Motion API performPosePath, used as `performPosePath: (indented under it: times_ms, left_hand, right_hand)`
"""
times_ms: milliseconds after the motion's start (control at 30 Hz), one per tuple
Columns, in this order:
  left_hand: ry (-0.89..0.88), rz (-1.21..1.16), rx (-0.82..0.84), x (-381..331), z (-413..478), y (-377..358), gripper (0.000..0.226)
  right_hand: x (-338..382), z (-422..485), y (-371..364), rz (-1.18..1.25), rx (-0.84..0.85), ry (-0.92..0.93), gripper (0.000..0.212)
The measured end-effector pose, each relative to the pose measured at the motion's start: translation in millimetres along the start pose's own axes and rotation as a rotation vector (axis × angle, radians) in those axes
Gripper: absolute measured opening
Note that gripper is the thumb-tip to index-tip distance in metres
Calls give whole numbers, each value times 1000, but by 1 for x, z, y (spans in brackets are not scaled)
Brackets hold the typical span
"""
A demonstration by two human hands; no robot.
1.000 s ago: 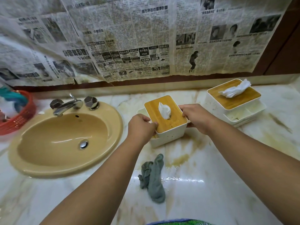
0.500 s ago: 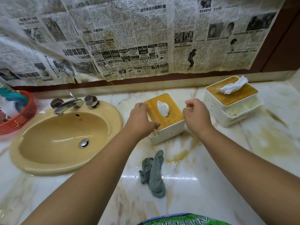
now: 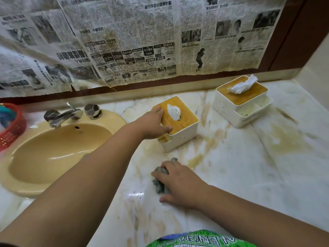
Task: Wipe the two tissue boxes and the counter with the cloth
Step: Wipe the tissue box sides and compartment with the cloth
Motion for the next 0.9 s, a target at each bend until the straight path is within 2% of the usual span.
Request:
performPosePath:
  times_ms: [133, 367, 433, 533, 667, 733, 800, 900]
  left_hand:
    - [-18, 18, -51, 5, 4, 2, 93]
    - [-47, -3, -91, 8, 7, 4, 89]
    - [-51, -2, -97, 8, 7, 4, 86]
    - [-61, -4, -105, 10, 9, 6, 86]
    - [-72, -18, -116, 12, 10, 5, 81]
    - [-76, -35, -121, 12, 9, 4, 79]
    - [-81, -41, -120, 12, 8, 2, 80]
    - [-86, -41, -130, 12, 6, 1, 82]
  right_hand:
    - [-6, 9, -9, 138, -66, -154, 43]
    - [-10, 18, -13, 354, -157, -295, 31]
    - [-16, 13, -5, 505, -258, -372, 23]
    - [-37, -1, 10, 818, -508, -586, 7]
    - [-80, -17, 24, 1037, -861, -842, 17]
    - [-95, -16, 33, 1113, -986, -929, 19]
    - [-102, -9, 41, 1172, -1051, -960, 17]
    - [-98, 8, 43, 1189, -1031, -971, 17]
Point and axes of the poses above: each hand's wrist, its own z-axis towards the middle knuckle, its own y-axis out of the back of the hand, x = y × z, the point moved 4 cm from there along z, towards the middle knuckle
